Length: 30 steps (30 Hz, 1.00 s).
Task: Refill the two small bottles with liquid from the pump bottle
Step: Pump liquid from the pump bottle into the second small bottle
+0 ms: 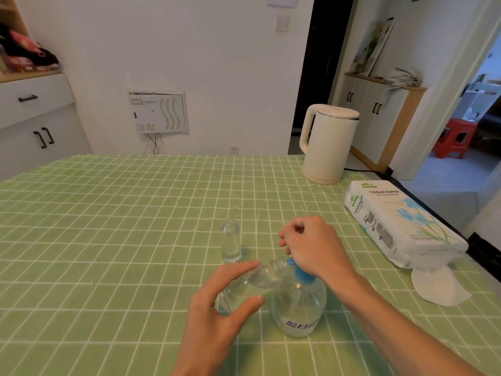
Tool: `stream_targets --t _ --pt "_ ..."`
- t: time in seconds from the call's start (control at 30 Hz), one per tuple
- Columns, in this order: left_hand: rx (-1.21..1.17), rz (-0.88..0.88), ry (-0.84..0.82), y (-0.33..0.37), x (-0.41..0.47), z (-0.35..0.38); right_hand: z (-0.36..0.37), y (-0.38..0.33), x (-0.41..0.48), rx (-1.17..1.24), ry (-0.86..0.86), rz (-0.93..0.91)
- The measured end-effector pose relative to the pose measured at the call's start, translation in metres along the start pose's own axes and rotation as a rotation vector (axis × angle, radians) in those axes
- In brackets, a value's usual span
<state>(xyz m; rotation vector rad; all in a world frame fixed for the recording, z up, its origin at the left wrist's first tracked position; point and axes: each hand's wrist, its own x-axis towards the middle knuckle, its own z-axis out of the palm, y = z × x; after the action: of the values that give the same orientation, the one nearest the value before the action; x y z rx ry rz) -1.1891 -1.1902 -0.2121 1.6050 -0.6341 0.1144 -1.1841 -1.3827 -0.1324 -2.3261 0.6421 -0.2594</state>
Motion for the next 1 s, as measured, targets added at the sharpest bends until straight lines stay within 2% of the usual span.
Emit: stream_targets --t 1.0 --pt "-0.019 0.016 -0.012 -0.0031 -0.0006 0.0023 -0.0054 -0.0058 0.0 -0.025 -0.009 -0.008"
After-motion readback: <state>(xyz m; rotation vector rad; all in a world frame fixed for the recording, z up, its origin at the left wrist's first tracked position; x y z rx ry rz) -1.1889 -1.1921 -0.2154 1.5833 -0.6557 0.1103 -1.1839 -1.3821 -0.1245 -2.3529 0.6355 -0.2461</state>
